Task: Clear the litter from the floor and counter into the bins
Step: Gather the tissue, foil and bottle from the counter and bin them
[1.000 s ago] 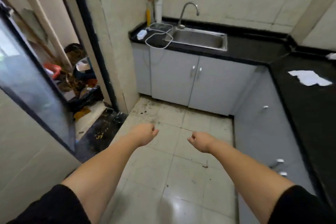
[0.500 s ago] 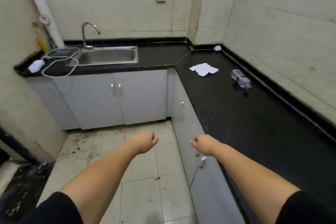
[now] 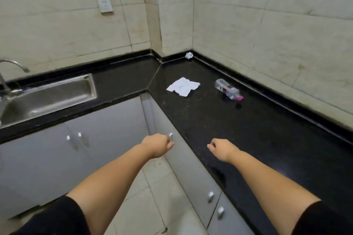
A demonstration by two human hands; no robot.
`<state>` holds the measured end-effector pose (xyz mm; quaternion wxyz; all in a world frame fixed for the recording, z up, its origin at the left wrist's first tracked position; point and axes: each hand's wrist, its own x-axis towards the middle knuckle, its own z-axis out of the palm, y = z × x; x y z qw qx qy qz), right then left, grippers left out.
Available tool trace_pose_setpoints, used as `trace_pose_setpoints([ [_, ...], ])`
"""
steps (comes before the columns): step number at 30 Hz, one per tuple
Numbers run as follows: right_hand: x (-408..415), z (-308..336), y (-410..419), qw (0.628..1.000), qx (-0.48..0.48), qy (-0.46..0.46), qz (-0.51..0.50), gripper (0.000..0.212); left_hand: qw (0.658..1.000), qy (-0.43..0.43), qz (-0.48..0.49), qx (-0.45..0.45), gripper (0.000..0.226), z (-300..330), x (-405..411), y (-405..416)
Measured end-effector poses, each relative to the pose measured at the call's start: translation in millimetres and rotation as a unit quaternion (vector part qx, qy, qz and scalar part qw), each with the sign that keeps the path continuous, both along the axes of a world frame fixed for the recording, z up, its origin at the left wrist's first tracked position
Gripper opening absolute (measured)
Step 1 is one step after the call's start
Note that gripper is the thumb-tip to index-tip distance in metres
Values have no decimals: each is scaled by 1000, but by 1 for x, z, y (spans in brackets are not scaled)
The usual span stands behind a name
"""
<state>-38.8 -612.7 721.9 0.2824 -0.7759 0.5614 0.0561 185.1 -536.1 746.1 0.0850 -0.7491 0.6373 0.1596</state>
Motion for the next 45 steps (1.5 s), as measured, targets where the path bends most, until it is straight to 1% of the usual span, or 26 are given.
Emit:
trace_pose_setpoints([
  [5,8,-1,-51,998,-16,-28,-52,35,999,9,-31,0,43,-7,22,-79],
  [8,-1,-8,-104,995,-23,-31,-93,32,998,24,-52,-11,40,-16,23,-140],
  [11,-10,-15,-165,986,-41,-55,-149,33,997,36,-70,-28,40,-21,23,-198],
  [14,-11,-19,-216,966,-74,-92,-230,22,996,46,-71,-41,43,-26,27,-250],
  [15,-10,-21,-230,959,-91,-98,-248,23,995,48,-72,-44,44,-29,31,-266],
  [20,-15,-31,-290,925,-133,-111,-337,47,997,57,-32,-41,51,-50,44,-343],
  [22,-20,-40,-311,913,-125,-112,-373,54,998,37,-29,-34,55,-60,46,-371],
  [25,-24,-57,-335,893,-70,-135,-423,60,998,-10,-49,-28,64,-74,52,-411],
  [26,-25,-63,-341,886,-54,-150,-436,60,999,-18,-46,-18,67,-78,55,-423],
  [28,-23,-72,-349,870,-58,-174,-457,57,1000,-9,-13,17,74,-91,64,-446],
  [30,-18,-77,-353,856,-78,-194,-473,50,998,17,18,54,74,-103,71,-459],
  [31,-16,-79,-355,847,-88,-208,-481,47,998,19,16,56,69,-109,73,-461],
  [34,-8,-80,-357,828,-87,-255,-491,40,1000,-11,-14,6,43,-111,73,-449],
  [36,-5,-77,-355,826,-78,-269,-489,38,998,-27,-51,-6,35,-107,74,-436],
  [37,-3,-73,-354,826,-82,-273,-487,38,997,-28,-67,-1,34,-106,75,-430],
  [39,4,-56,-354,826,-110,-278,-477,36,997,-2,-77,10,34,-103,77,-418],
  [41,10,-34,-359,828,-148,-287,-459,35,996,49,-60,36,35,-98,80,-411],
  [43,15,-11,-369,822,-184,-302,-447,34,994,79,-53,49,35,-88,85,-407],
  [45,22,13,-380,817,-213,-317,-432,34,994,79,-71,39,38,-80,93,-414],
])
